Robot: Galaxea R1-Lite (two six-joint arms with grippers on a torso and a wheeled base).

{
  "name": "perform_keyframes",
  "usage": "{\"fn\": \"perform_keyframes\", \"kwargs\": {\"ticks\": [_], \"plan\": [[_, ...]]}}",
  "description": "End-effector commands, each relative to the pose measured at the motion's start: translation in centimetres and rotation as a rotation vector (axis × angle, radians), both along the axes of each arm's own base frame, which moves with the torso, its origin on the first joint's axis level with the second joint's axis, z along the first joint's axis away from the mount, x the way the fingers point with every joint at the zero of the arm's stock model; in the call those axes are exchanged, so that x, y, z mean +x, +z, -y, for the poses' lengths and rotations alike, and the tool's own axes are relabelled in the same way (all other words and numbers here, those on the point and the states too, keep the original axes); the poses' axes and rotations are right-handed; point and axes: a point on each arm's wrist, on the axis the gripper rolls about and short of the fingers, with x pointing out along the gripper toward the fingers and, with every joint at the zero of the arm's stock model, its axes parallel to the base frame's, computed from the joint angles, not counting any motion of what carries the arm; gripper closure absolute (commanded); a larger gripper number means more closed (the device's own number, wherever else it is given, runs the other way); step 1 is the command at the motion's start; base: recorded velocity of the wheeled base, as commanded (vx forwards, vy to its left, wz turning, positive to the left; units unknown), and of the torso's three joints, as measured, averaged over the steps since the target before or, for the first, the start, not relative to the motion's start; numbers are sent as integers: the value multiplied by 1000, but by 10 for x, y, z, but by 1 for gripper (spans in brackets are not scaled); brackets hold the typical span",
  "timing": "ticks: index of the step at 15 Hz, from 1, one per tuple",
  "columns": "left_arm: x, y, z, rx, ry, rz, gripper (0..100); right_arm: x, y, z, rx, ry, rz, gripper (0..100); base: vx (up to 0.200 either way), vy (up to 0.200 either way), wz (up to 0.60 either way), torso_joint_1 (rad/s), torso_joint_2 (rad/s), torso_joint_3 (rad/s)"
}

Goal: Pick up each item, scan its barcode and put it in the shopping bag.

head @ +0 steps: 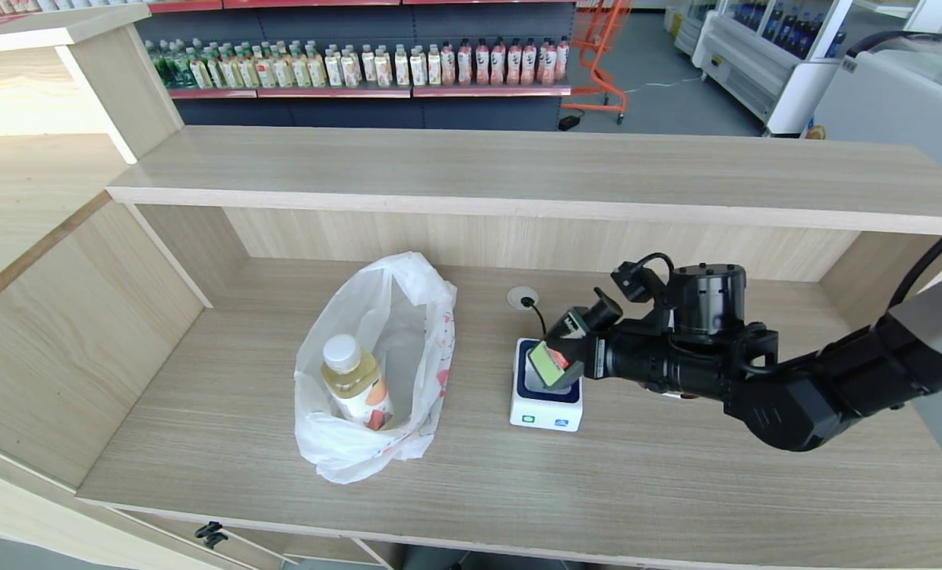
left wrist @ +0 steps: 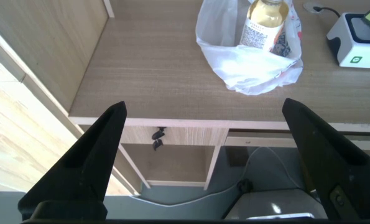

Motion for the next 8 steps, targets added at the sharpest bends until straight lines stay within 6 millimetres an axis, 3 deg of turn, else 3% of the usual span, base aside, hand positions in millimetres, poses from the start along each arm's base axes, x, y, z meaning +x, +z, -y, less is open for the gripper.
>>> {"fn": "perform_keyframes", "kwargs": {"ticks": [1,3,5,8], "plan": [[0,0,0,0,0,-2,0,-13,47,19,49,-34,118,100,0,0,0,0,0,0],[0,0,0,0,0,-2,0,-34,81,40,72,-67,184,100,0,0,0,0,0,0],[0,0,0,0,0,-2,0,-53,101,55,62,-95,166,100,0,0,0,0,0,0],[0,0,0,0,0,-2,0,-74,111,73,59,-134,171,100,0,0,0,0,0,0]]}}
